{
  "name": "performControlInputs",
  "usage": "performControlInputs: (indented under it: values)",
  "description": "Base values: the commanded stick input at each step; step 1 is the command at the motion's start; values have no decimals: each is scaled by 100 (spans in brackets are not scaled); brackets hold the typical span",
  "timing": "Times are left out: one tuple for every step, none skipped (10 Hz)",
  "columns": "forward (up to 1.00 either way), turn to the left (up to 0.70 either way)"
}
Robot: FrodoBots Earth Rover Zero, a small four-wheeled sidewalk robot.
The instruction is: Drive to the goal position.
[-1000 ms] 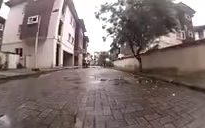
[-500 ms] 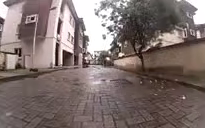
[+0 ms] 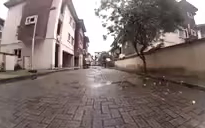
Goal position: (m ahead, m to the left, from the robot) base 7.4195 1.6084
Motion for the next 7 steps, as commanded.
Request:
performControlInputs:
  values:
    - [50, 0]
    - [50, 0]
    - [50, 0]
    - [50, 0]
    - [50, 0]
    - [50, 0]
    - [50, 0]
